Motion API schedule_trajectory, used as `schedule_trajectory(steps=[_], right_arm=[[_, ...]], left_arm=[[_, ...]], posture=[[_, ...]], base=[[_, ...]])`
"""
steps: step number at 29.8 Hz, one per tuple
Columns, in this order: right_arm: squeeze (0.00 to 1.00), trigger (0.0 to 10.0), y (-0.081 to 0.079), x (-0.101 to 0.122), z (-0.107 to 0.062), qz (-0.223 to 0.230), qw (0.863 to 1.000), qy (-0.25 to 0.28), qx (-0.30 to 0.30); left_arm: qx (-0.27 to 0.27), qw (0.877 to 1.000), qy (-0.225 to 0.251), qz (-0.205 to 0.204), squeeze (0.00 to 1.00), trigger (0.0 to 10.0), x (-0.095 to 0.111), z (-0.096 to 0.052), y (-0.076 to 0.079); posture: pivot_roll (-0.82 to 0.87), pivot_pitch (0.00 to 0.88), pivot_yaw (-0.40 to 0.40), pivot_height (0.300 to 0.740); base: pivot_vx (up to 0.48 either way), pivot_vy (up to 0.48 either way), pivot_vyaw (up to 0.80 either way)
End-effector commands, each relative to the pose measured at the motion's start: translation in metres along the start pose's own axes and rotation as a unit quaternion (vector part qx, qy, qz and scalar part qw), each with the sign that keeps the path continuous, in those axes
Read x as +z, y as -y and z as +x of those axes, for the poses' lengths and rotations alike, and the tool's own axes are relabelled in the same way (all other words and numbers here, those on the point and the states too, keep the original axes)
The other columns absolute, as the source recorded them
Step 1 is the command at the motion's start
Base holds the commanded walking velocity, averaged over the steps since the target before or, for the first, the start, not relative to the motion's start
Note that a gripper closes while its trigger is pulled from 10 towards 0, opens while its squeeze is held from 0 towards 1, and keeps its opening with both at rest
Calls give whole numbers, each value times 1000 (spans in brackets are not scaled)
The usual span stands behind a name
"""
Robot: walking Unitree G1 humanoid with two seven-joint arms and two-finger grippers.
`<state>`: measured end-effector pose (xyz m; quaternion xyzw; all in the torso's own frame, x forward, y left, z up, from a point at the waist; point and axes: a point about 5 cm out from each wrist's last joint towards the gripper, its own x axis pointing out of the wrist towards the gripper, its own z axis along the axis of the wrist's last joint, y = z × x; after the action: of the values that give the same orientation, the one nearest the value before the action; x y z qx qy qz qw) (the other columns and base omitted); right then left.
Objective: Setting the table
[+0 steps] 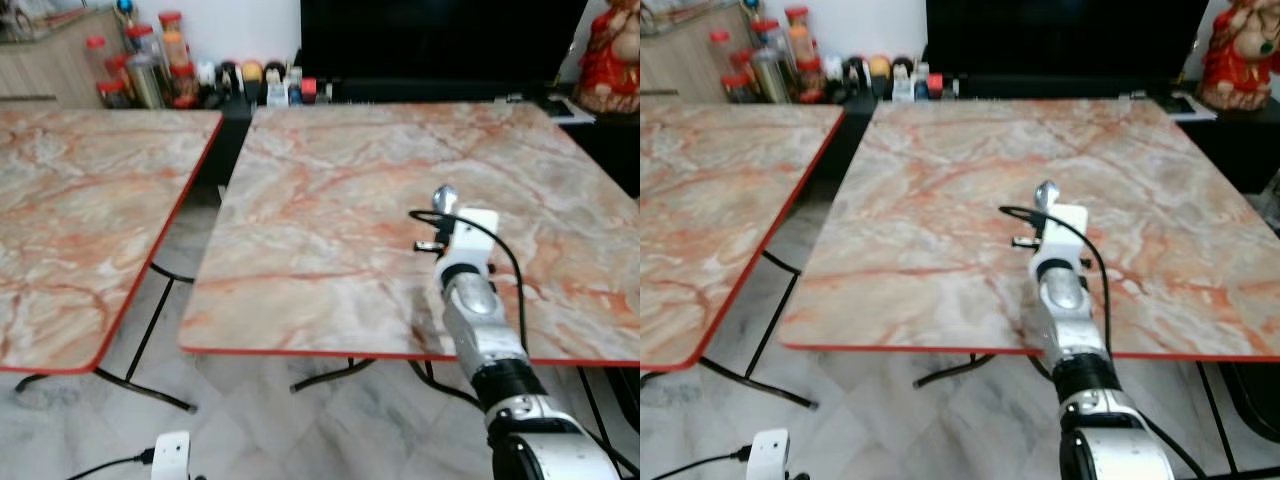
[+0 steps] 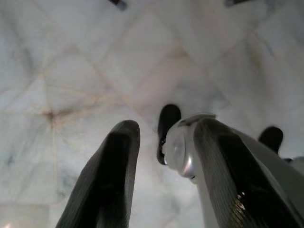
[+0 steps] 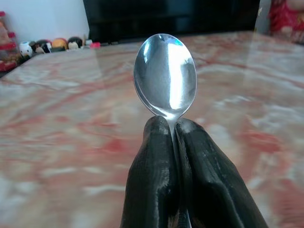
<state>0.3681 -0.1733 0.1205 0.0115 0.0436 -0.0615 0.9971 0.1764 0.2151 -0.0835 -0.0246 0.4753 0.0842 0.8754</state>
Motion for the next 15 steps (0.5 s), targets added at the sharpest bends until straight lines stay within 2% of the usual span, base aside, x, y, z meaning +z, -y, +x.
schedule_trajectory(steps=[1, 15], right_arm=[[0, 10000, -16, 10, 1, 3, 1000, 21, 23], [0, 10000, -20, 8, 1, 7, 999, 27, 28]], left_arm=[[14, 1000, -12, -1, 0, 10000, -6, -1, -9], [19, 1000, -9, 3, 0, 10000, -7, -2, -9]], posture=[[69, 0, -9, 728], [75, 0, -4, 728]], base=[[0, 480, 0], [0, 480, 0]])
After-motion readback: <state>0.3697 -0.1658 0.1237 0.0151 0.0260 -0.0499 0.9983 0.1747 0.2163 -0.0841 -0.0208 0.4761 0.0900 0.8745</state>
